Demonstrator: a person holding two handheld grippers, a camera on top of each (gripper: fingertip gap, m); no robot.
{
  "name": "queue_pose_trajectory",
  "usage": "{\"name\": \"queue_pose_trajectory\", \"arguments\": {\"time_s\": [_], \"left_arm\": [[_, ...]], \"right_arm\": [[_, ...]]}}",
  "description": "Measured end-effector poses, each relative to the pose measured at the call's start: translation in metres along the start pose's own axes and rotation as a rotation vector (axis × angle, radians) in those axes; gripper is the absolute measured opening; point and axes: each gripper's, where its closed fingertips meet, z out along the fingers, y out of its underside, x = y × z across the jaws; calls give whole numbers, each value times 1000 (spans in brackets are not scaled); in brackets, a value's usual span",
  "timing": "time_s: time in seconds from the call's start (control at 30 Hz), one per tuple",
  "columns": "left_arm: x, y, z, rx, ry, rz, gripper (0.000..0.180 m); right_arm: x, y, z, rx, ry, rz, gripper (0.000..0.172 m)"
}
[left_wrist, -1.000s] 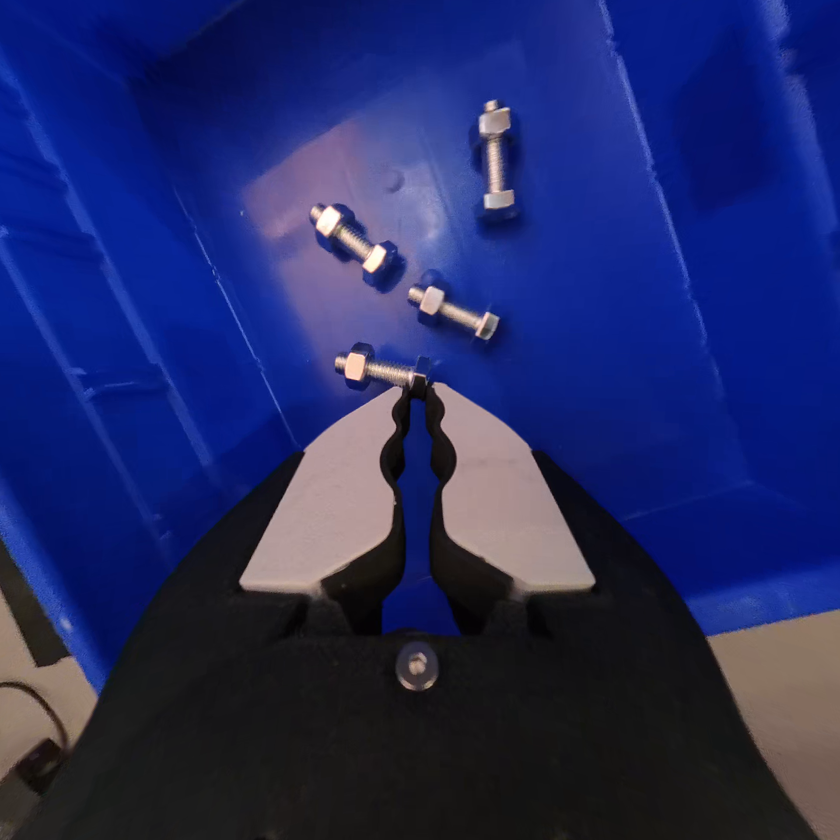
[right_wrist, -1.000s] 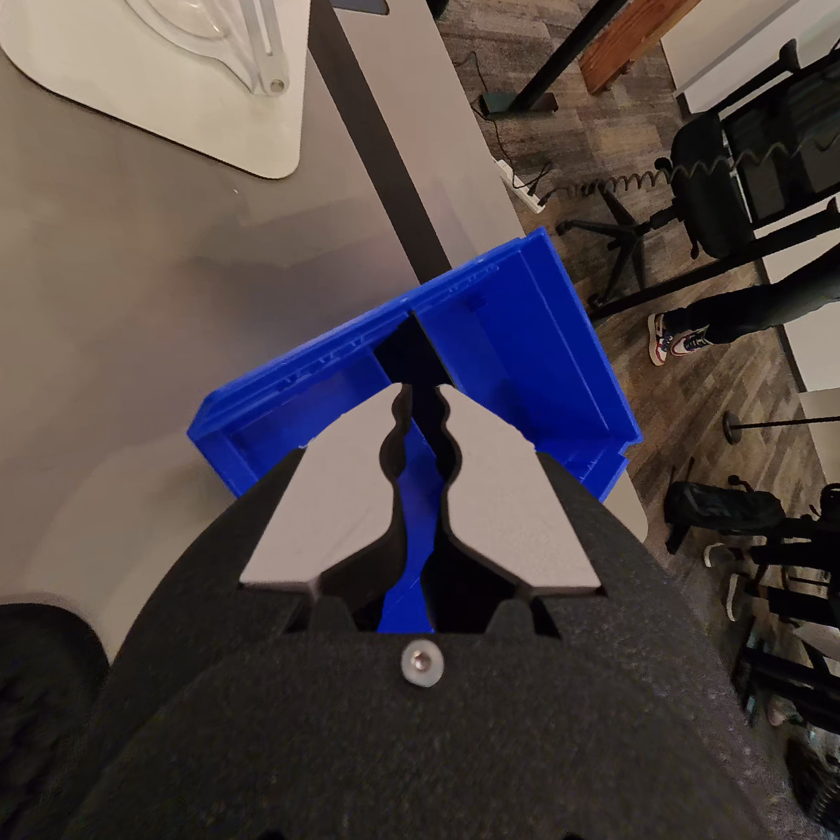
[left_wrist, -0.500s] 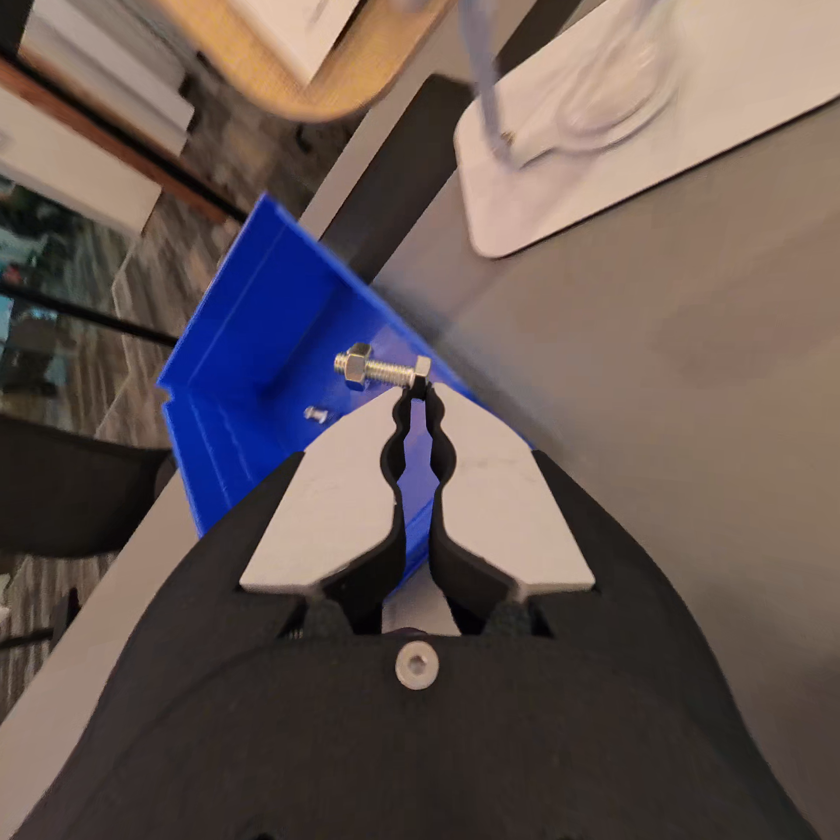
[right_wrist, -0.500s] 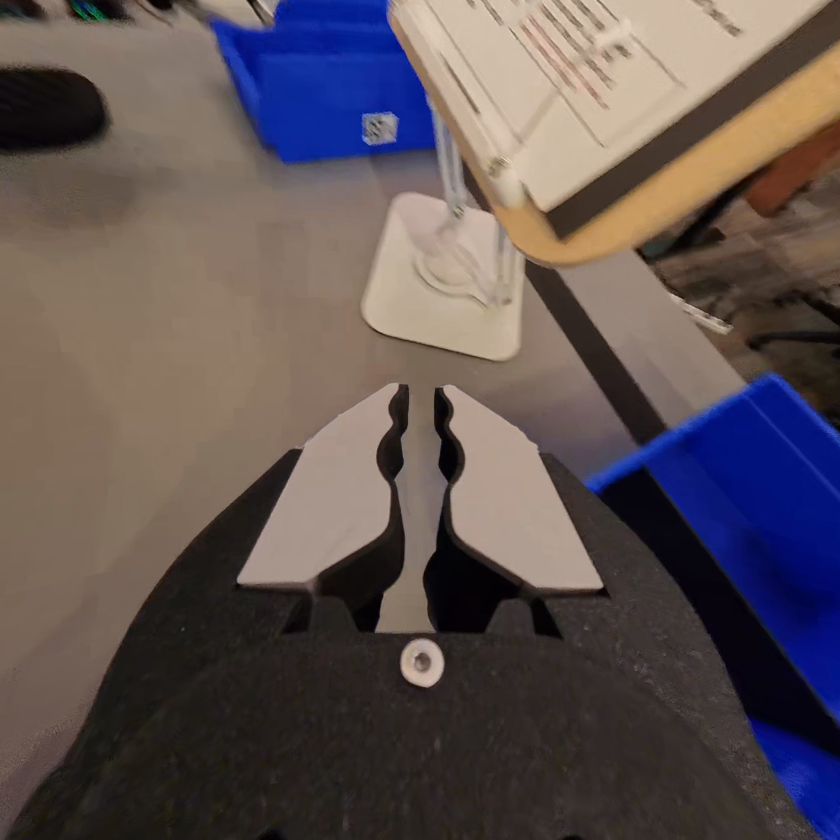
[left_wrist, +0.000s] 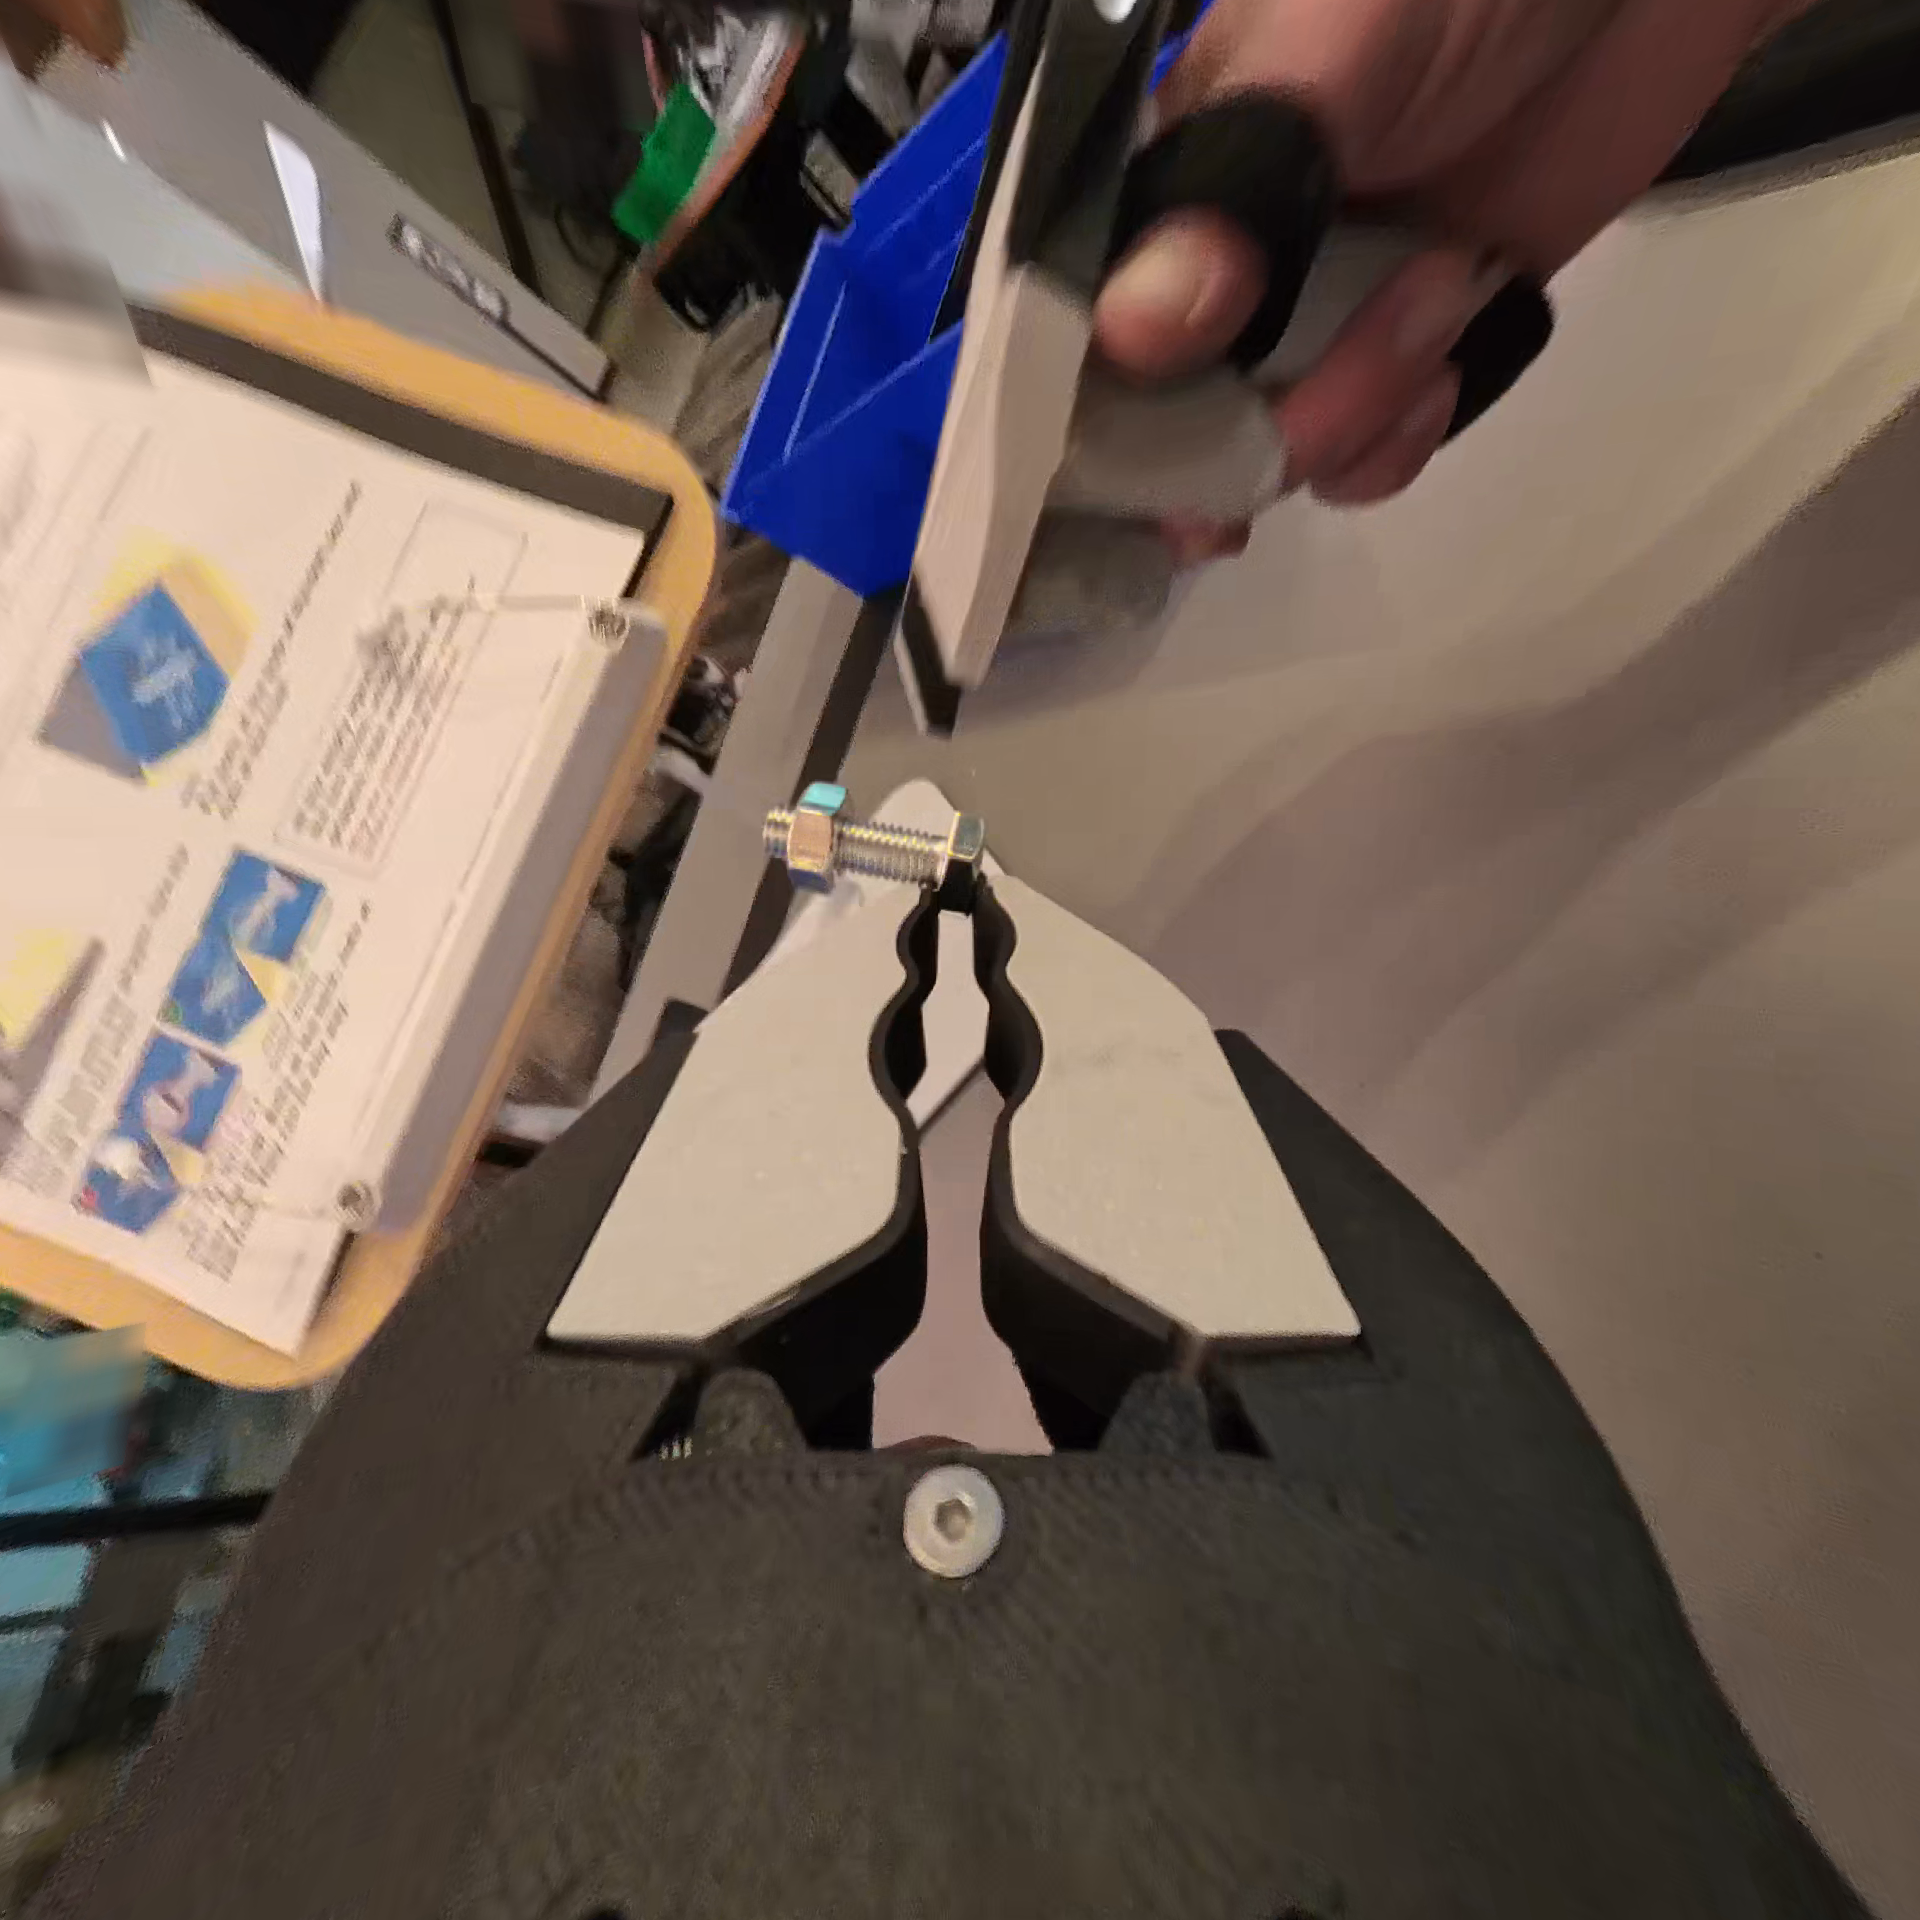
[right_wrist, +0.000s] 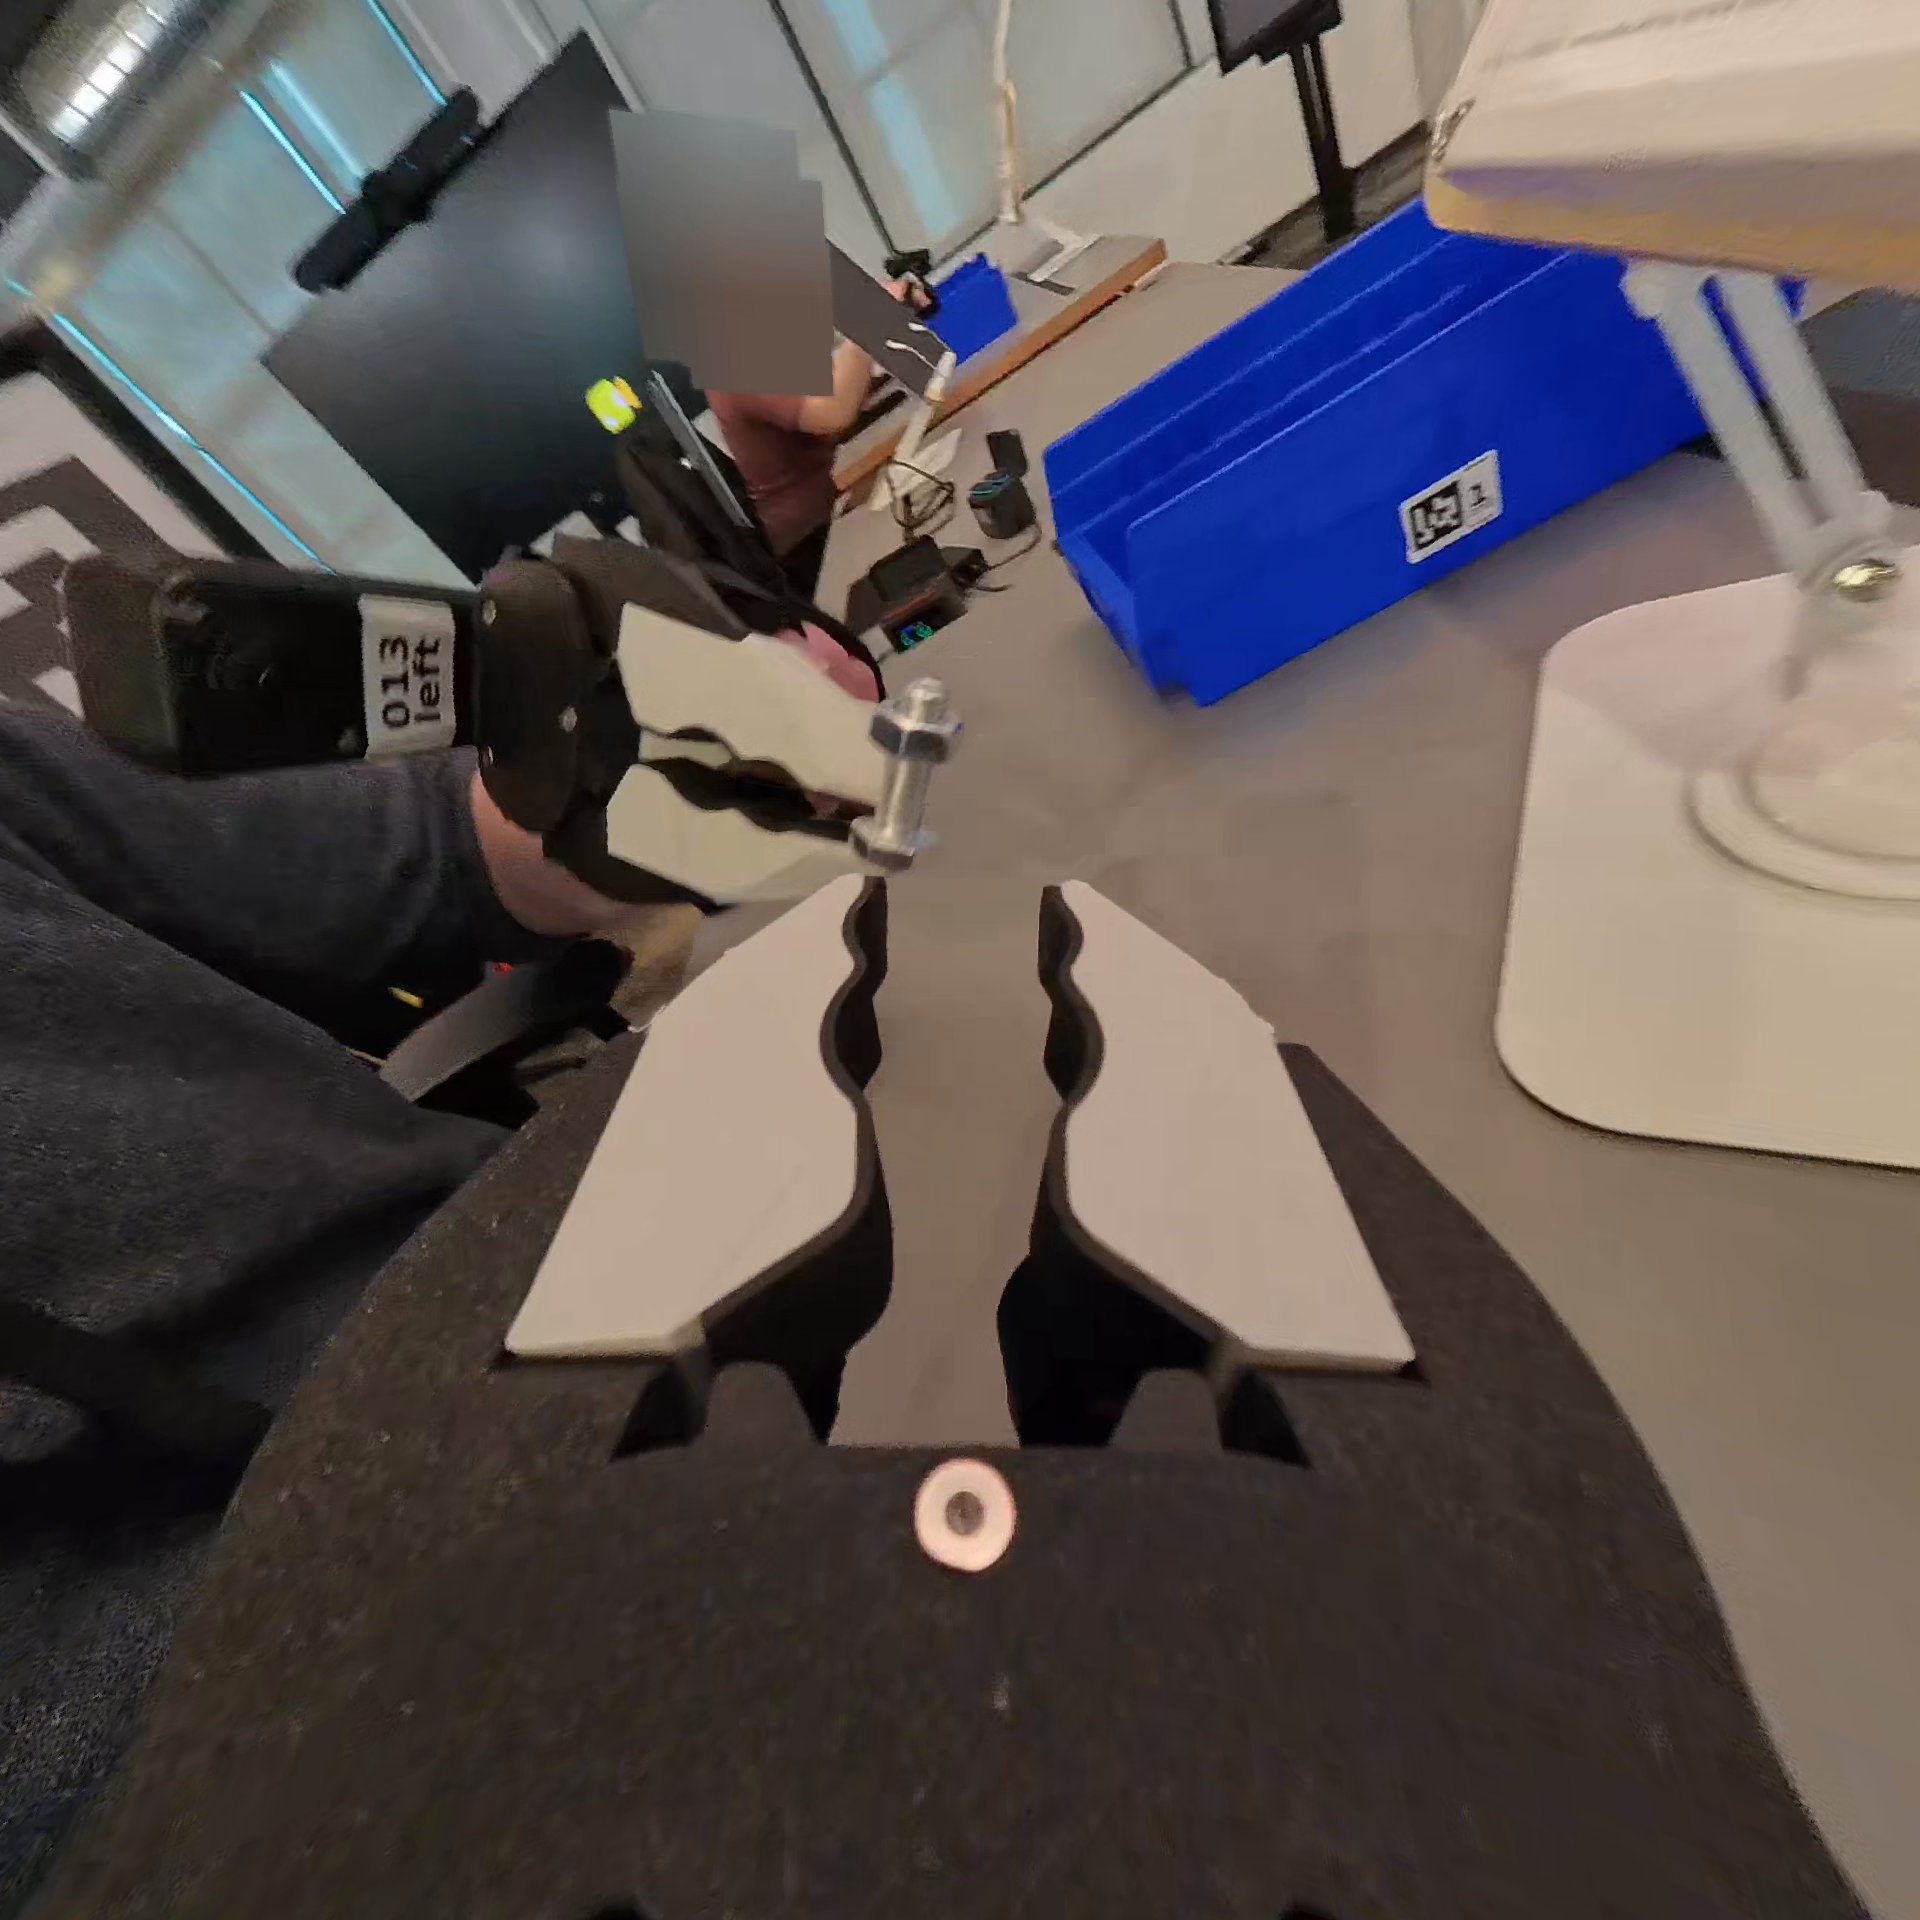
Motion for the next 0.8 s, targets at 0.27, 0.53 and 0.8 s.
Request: {"name": "queue_pose_trajectory", "arguments": {"time_s": [0.27, 0.53, 0.8], "left_arm": [[17, -22, 14, 51, 33, 74, 6], [20, -26, 18, 69, 54, 87, 6], [12, -23, 20, 104, 65, -60, 16]], "right_arm": [[-19, -8, 2, 143, -220, 80, 26], [-19, -5, 3, 143, -266, 96, 18], [-12, -10, 0, 184, -196, -23, 18]]}}
